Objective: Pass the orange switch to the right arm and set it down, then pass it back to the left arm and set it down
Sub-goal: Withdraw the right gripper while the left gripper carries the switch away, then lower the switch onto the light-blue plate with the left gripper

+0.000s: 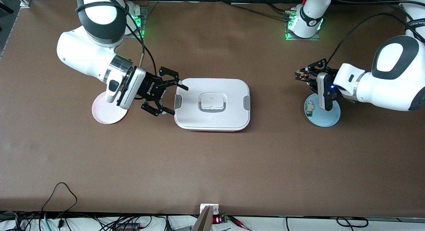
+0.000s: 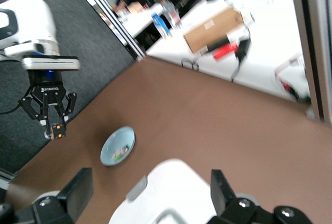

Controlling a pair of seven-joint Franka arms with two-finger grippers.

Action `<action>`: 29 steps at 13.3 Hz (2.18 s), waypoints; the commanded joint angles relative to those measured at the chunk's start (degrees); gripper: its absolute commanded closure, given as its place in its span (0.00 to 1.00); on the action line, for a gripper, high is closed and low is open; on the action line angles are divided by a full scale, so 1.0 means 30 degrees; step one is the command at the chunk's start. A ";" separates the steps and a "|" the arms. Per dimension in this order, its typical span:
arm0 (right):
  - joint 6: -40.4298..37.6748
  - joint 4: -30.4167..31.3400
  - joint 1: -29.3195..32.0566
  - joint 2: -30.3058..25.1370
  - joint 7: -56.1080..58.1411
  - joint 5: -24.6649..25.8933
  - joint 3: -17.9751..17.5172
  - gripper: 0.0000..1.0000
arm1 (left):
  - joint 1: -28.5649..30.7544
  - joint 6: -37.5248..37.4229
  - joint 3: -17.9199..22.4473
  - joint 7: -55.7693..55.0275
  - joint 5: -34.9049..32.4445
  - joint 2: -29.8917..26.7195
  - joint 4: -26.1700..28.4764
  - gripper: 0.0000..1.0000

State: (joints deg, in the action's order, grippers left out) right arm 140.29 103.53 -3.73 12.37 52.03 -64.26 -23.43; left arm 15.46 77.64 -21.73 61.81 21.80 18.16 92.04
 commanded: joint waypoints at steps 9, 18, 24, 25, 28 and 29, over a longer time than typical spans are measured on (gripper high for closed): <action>-0.7875 -0.0260 0.2269 -0.1454 -1.9580 1.7126 -0.0130 0.00 | 0.0965 0.4693 -0.0228 0.6723 -0.7647 -0.2413 0.3934 1.00; -1.6001 -0.3247 0.2473 -0.2863 -2.2235 2.3032 0.3696 0.00 | 0.3634 1.4747 -0.0257 1.0540 -0.7647 -0.2538 1.0535 1.00; -1.5680 -0.3309 0.1362 -0.3037 -2.0271 2.2712 0.9092 0.00 | 0.4072 1.9028 -0.0082 1.0511 -0.8872 -0.0051 1.1448 1.00; -1.5620 -0.3250 0.1447 -0.3328 -2.0271 2.2681 0.9156 0.00 | 0.4538 1.9497 -0.0082 1.0511 -0.9022 0.0475 1.1448 1.00; -1.4861 -0.1674 0.1419 -0.4558 -1.9342 2.2797 0.9128 0.00 | 0.4689 1.9883 0.0035 0.9696 -0.9024 0.1270 1.1448 1.00; -1.4655 -0.1407 0.1419 -0.4648 -1.8319 2.2798 0.9128 0.00 | 0.4689 1.9912 0.0093 0.9023 -0.9169 0.1416 1.1448 1.00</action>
State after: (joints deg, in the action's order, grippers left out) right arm 94.26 95.33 1.60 1.30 -6.87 4.23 3.26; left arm 29.22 136.40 -21.38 90.69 -4.30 21.62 126.66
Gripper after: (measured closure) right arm 0.000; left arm 0.661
